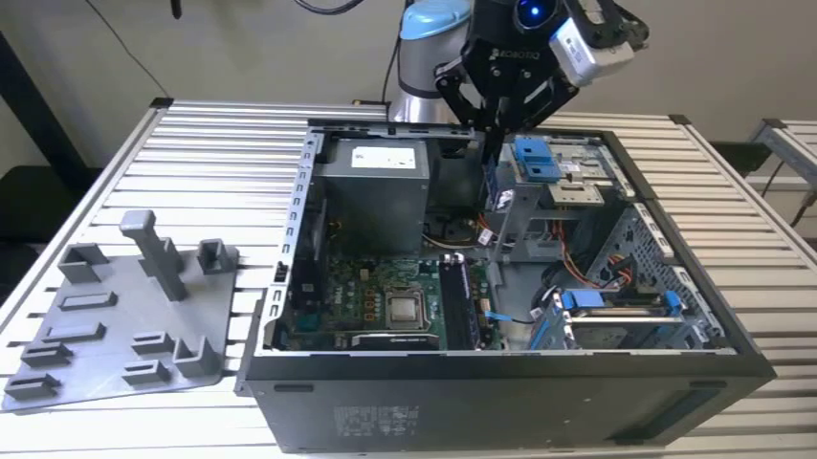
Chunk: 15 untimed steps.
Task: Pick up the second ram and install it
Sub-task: 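Insert the second ram into the second slot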
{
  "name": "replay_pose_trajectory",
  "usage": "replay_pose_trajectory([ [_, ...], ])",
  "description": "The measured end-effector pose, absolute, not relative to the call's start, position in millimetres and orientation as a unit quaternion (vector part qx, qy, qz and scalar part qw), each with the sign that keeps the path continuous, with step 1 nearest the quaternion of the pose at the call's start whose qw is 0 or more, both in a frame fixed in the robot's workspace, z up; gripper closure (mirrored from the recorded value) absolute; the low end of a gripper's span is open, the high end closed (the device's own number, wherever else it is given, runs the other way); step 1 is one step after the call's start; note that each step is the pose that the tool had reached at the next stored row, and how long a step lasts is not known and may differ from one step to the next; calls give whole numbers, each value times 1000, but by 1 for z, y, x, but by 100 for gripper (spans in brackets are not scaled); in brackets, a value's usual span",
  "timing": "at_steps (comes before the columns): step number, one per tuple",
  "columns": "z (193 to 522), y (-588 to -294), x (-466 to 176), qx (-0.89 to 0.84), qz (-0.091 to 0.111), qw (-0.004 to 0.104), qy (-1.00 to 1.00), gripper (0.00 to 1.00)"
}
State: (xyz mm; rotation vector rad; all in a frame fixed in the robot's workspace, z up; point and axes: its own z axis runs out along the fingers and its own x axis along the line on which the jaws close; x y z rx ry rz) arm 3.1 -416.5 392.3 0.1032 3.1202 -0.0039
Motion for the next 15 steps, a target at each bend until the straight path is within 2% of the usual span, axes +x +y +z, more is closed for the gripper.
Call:
replay_pose_trajectory([
  [15, 379, -428, 4, 33, -2, 10, 999, 86],
])
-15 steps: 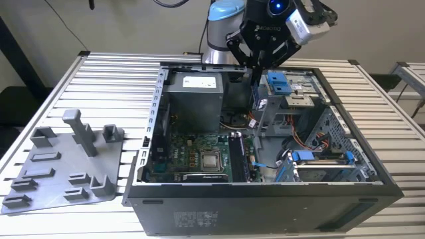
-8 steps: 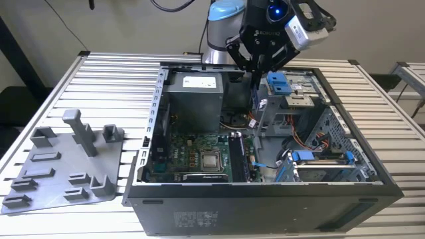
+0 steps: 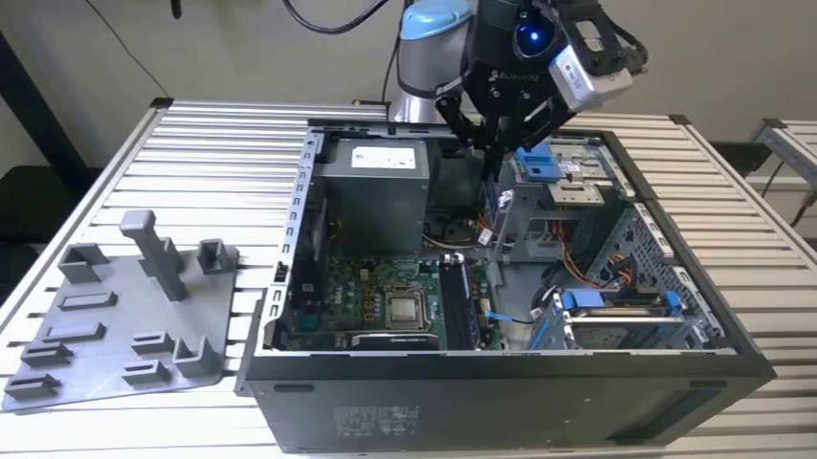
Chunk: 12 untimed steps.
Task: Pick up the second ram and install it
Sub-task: 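Insert the second ram into the second slot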
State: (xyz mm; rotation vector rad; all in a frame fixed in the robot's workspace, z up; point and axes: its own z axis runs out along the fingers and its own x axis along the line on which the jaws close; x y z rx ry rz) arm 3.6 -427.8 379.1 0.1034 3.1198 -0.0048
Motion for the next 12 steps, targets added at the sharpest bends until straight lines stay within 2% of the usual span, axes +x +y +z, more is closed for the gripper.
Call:
replay_pose_trajectory([
  [12, 368, -437, 5, 33, -2, 10, 999, 86],
])
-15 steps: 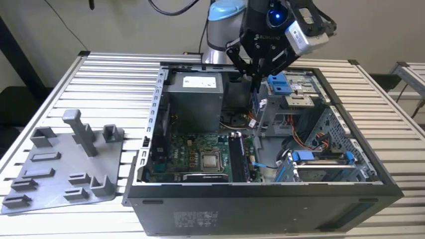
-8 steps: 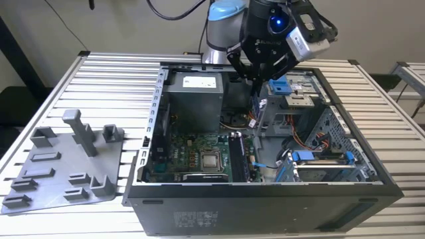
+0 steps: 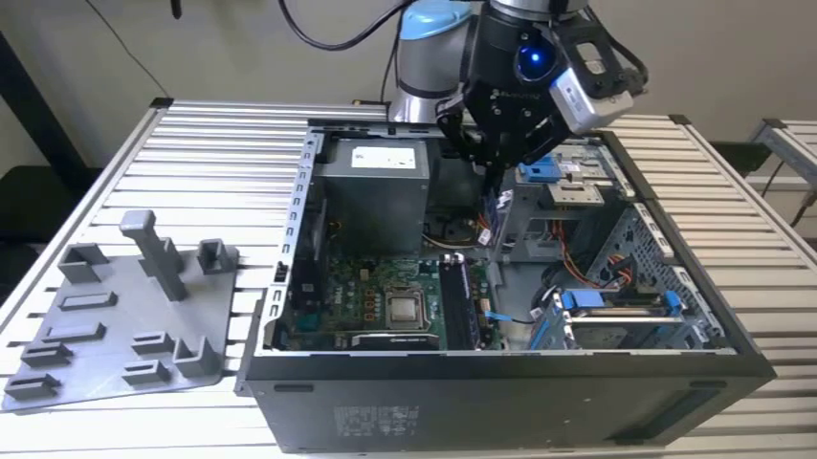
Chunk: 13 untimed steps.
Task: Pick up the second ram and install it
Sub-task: 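Insert the second ram into the second slot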
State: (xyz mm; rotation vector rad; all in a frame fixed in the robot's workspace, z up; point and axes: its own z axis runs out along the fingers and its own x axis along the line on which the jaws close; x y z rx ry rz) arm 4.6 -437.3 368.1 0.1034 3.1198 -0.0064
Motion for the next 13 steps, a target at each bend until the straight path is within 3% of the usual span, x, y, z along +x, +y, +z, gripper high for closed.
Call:
replay_pose_trajectory([
  [13, 359, -439, 4, 32, -2, 10, 999, 86],
])
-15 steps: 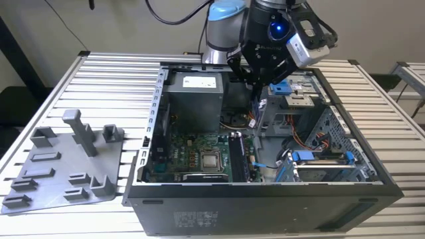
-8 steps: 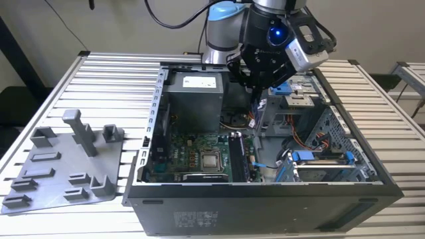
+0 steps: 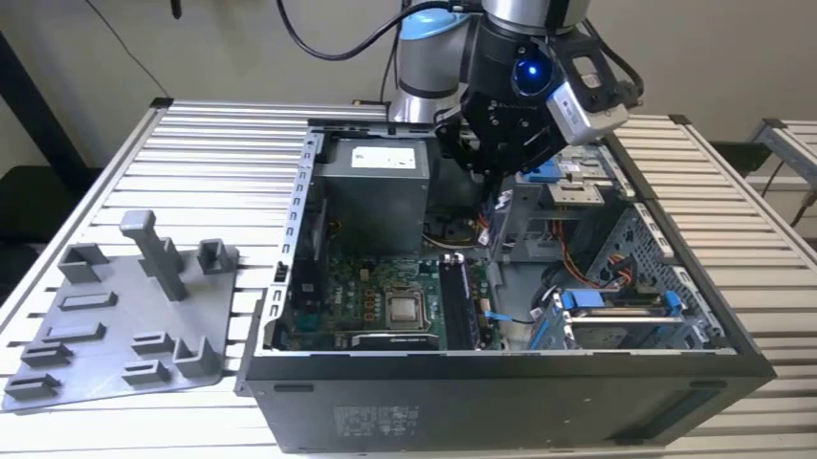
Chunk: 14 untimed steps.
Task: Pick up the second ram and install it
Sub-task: 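Insert the second ram into the second slot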
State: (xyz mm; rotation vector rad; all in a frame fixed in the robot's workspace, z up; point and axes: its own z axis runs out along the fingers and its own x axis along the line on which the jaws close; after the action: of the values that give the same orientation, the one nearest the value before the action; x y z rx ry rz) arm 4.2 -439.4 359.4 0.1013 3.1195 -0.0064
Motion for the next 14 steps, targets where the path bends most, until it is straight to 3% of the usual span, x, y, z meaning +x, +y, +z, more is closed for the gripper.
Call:
replay_pose_trajectory([
  [14, 356, -439, 3, 32, -2, 11, 999, 86],
])
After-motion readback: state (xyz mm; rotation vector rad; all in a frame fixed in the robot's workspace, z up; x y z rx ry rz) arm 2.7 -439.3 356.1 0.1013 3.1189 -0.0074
